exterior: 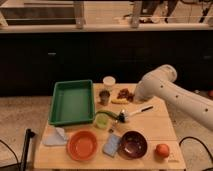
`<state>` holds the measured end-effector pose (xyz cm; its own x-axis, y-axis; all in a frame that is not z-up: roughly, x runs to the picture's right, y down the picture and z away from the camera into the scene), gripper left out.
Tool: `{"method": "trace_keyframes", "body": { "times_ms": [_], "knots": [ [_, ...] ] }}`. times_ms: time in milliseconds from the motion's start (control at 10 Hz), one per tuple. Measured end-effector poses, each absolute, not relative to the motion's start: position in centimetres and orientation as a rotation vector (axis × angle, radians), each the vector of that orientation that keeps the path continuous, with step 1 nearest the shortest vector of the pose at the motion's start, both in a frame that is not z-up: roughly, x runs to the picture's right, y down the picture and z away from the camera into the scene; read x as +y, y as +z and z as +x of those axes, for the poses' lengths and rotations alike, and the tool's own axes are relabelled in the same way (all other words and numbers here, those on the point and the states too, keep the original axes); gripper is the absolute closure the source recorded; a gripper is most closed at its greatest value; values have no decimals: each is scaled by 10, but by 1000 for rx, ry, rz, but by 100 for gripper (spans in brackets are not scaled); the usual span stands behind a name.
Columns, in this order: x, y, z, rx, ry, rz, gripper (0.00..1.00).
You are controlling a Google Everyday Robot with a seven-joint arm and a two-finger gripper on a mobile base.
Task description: Place grapes in plastic cup
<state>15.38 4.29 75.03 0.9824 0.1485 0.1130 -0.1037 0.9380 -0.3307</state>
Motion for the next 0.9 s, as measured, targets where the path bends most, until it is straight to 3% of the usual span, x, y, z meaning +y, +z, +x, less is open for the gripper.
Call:
{"method": "trace_keyframes", "body": {
  "times_ms": [900],
  "knots": [
    [77,744,50,-357,-442,-433,100]
  ]
}}
